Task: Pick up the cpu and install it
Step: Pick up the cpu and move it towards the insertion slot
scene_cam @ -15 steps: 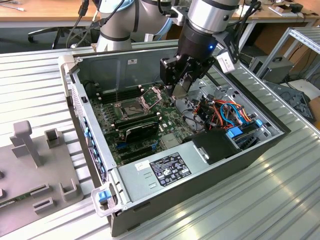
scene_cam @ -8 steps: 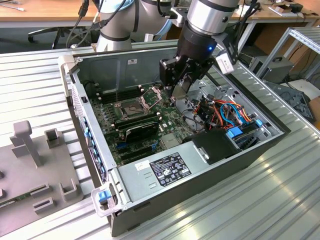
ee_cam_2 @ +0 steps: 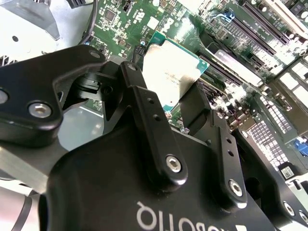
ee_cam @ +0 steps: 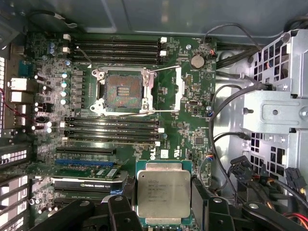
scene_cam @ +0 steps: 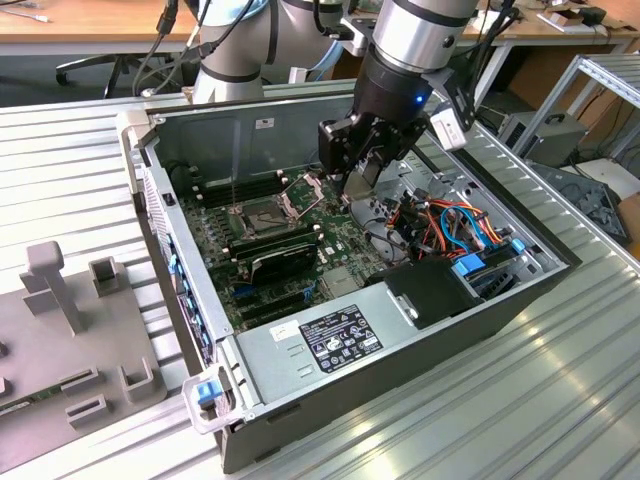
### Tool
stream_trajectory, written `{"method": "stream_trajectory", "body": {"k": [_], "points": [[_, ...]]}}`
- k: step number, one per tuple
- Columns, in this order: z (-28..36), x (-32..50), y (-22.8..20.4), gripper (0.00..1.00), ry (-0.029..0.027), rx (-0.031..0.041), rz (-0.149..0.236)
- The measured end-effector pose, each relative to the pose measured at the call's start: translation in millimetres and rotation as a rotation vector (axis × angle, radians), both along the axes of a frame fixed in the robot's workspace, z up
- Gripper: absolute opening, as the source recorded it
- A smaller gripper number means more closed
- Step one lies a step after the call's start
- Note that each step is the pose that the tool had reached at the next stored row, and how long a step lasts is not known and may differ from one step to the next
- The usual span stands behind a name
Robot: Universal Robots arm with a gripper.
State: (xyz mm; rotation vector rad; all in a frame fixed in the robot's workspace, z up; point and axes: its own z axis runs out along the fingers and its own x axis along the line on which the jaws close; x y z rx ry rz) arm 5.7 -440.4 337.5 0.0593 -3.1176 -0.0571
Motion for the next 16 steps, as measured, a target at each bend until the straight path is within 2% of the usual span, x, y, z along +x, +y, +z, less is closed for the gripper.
{"method": "stream_trajectory", "body": {"k": [7,16], "points": [[-2.5,-0.5,0.1,0.55,-0.0001,0.0,0.0],[-8.8,-1.2,0.2,0.55,0.0,0.0001,0.0]]}}
